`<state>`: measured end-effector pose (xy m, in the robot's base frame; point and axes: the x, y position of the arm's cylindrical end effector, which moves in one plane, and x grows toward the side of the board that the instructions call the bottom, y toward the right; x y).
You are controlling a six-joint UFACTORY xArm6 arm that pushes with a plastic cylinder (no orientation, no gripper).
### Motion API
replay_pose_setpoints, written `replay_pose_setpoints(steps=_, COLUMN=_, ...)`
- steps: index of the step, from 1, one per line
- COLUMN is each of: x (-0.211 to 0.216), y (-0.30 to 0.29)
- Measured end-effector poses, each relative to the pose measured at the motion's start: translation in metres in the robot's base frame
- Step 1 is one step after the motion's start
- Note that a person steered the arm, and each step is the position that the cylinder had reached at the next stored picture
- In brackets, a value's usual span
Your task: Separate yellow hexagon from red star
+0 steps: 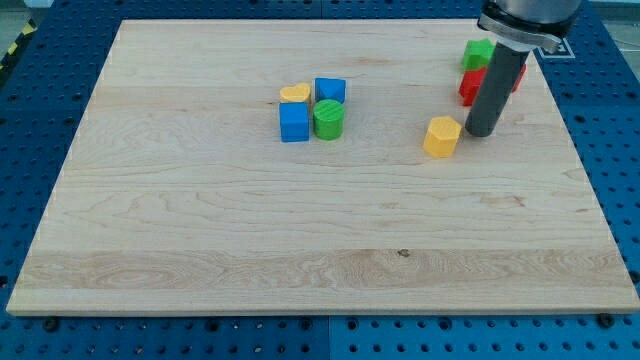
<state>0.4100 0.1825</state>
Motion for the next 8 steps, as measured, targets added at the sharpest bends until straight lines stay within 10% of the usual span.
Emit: replay_pose_setpoints(steps=8, x=0.021, y=-0.031)
